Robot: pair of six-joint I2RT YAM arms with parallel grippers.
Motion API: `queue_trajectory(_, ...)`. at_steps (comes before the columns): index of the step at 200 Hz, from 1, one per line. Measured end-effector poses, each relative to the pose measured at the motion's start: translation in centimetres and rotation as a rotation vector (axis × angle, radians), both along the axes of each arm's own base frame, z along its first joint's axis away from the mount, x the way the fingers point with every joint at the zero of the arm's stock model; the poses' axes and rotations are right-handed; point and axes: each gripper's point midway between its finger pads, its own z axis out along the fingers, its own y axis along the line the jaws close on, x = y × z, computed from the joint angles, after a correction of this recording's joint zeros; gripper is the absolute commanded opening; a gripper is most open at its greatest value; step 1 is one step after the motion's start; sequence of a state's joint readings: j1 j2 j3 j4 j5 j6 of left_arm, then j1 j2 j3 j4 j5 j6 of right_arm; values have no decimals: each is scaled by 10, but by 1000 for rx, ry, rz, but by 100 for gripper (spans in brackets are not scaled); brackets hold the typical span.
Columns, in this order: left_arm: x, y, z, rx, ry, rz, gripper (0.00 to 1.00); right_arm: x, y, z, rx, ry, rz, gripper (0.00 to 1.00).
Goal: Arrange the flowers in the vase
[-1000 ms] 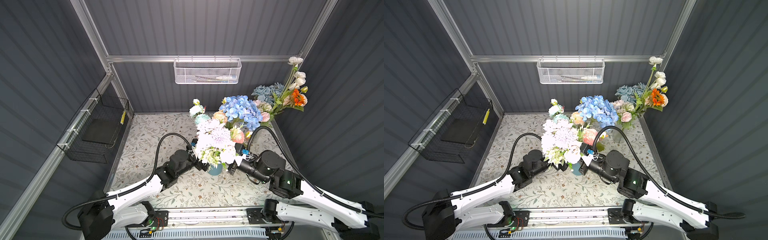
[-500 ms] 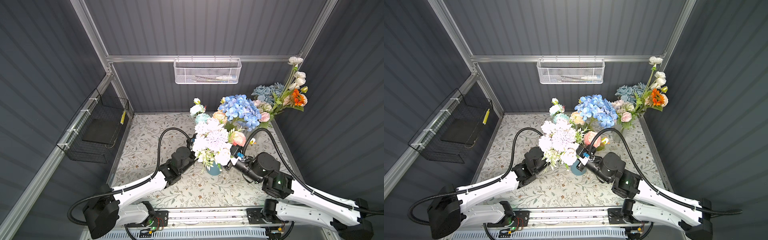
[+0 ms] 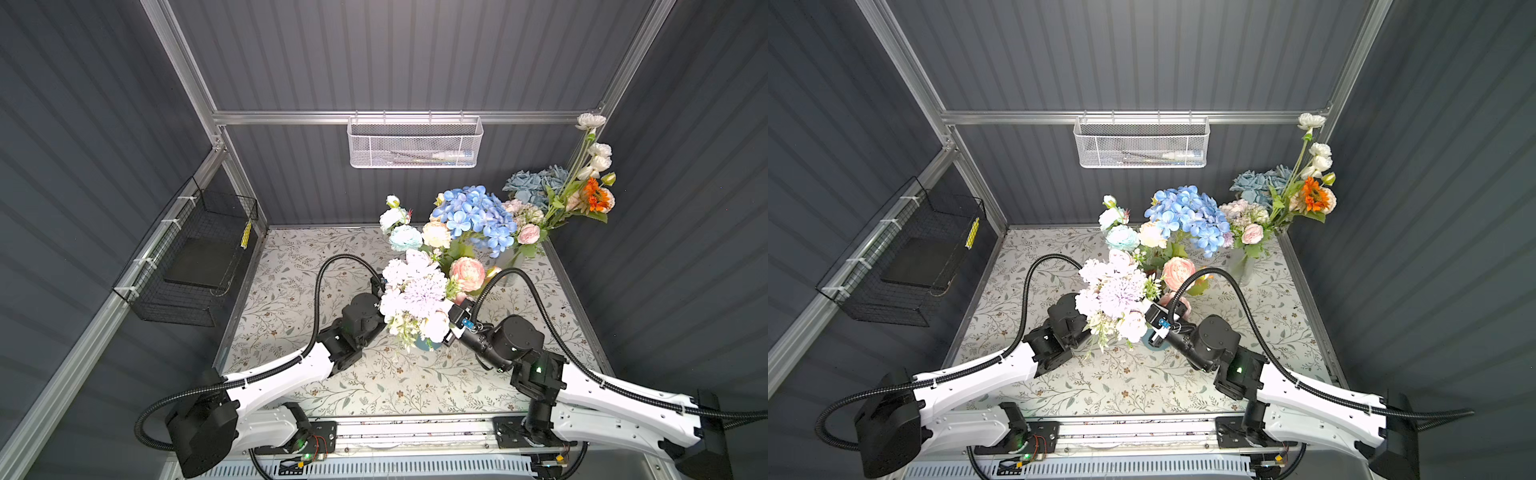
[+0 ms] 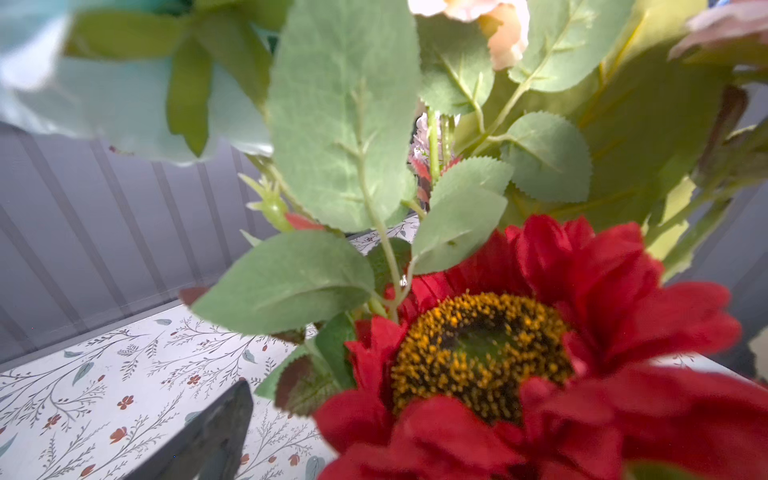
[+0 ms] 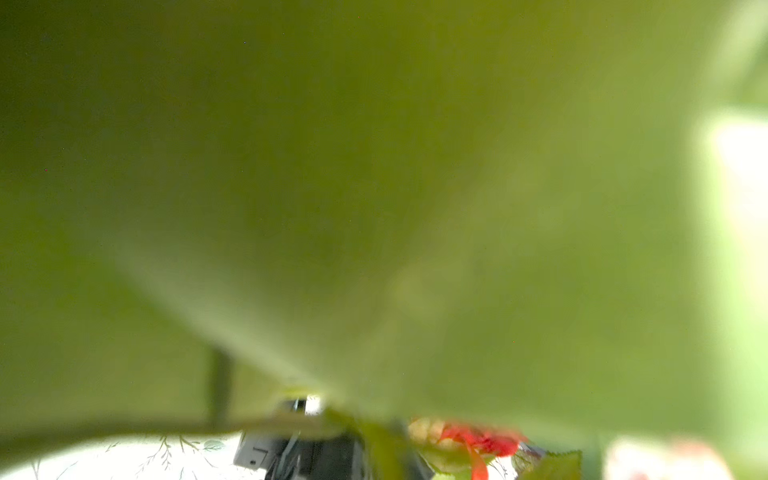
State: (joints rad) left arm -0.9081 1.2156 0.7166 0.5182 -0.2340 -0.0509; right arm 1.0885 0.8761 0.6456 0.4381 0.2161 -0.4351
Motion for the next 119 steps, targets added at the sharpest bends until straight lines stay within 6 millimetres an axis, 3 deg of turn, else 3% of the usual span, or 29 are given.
queue_trajectory(119,-4,2,10,-10,-25,-11,100,9,-24,-44,22,57,-111,0)
